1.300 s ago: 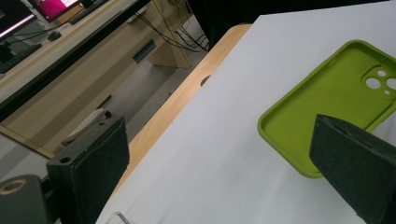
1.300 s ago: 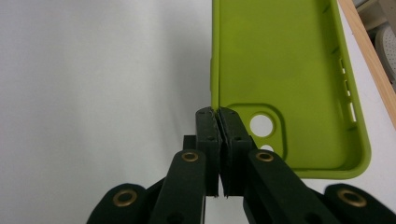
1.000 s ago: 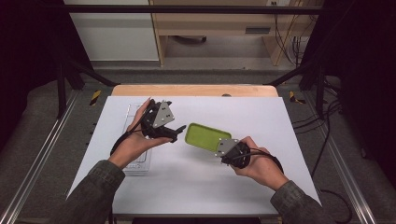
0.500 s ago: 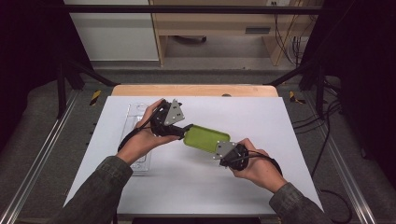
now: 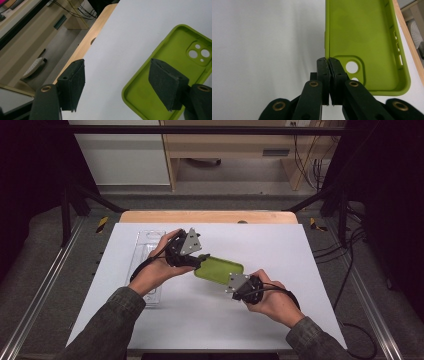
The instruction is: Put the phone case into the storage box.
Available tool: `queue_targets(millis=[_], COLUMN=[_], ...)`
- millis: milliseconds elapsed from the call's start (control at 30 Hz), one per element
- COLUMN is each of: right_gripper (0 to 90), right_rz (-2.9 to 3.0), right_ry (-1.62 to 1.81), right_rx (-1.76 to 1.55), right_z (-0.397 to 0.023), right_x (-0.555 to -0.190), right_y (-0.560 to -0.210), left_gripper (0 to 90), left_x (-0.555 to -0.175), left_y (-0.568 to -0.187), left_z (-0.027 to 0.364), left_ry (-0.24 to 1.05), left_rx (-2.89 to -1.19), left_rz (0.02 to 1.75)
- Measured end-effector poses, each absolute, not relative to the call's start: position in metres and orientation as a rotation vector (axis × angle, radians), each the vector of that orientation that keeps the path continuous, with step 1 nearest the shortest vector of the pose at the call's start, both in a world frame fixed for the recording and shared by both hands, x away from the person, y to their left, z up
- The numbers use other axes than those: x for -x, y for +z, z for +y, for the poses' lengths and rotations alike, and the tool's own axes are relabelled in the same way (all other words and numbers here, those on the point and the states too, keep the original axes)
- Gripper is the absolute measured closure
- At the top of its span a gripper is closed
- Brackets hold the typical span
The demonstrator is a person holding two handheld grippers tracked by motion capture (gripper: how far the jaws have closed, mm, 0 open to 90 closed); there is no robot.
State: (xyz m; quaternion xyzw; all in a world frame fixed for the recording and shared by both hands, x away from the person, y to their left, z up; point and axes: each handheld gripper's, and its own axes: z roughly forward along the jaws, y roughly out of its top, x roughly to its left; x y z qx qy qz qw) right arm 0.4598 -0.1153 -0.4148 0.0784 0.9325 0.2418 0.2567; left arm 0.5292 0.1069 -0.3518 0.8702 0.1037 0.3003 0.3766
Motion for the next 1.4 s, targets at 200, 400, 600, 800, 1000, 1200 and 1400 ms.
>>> queue_targets(millis=[200,400,600,800,1000,1200,1400], right_gripper=[87.9,87.9,87.9,87.9,88.0,88.0,88.0], right_rz=[2.528,2.525,2.526,2.532,2.535,2.542,2.542], right_ry=[0.654,0.652,0.651,0.651,0.641,0.643,0.637], right_rx=[-0.189,-0.176,-0.173,-0.154,-0.134,-0.122,-0.118], right_z=[-0.112,-0.109,-0.109,-0.108,-0.107,-0.105,-0.106], right_x=[-0.458,-0.457,-0.456,-0.456,-0.454,-0.454,-0.454], right_y=[-0.415,-0.413,-0.412,-0.412,-0.413,-0.414,-0.415], left_gripper=[35.2,36.8,36.8,36.7,36.7,38.2,39.7], left_x=[-0.529,-0.528,-0.529,-0.529,-0.529,-0.528,-0.528], left_y=[-0.356,-0.359,-0.360,-0.361,-0.364,-0.367,-0.370], left_z=[0.103,0.100,0.098,0.096,0.093,0.092,0.093], left_ry=[0.740,0.719,0.707,0.707,0.692,0.675,0.662], left_rx=[-2.262,-2.292,-2.296,-2.309,-2.322,-2.355,-2.393], left_rz=[0.237,0.216,0.211,0.199,0.183,0.157,0.144])
